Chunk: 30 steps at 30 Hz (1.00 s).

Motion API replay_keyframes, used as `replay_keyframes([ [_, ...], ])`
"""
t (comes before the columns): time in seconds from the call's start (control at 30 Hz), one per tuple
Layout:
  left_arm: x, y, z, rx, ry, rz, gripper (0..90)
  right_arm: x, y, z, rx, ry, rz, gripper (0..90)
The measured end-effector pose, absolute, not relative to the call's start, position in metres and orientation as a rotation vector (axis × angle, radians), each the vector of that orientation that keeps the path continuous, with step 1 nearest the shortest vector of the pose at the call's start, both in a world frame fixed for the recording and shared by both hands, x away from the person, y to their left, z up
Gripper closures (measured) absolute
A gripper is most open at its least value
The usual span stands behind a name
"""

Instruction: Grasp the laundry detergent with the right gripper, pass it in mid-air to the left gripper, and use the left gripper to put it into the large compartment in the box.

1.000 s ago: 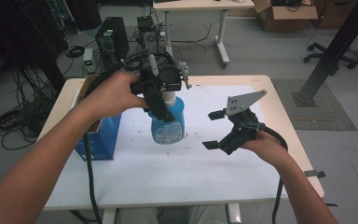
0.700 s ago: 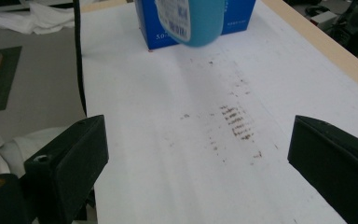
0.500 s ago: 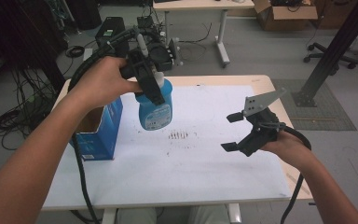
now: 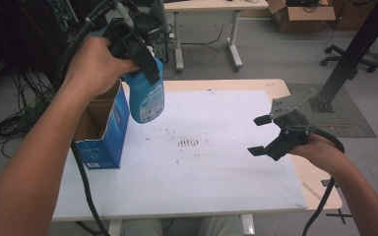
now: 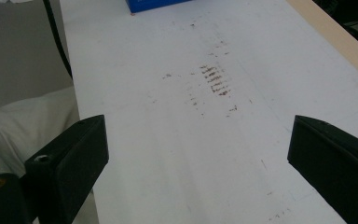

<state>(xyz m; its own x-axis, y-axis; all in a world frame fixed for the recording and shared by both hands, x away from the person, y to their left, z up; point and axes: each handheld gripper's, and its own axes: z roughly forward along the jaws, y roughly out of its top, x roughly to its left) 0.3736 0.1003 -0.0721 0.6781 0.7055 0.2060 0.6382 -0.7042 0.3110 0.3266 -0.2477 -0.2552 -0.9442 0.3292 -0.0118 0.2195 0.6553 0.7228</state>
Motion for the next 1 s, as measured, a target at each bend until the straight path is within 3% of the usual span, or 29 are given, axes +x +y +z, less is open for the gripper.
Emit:
replay_keyframes([
  [0.53,0.386,0.134,-0.031,2.449,1.44,0.576,38.0,0.335,-0.251,-0.256,0.463,2.737,1.163,4.8],
  [1.0,0.384,0.17,-0.017,2.281,1.668,0.626,38.0,0.335,-0.25,-0.253,0.452,2.735,1.131,4.9],
])
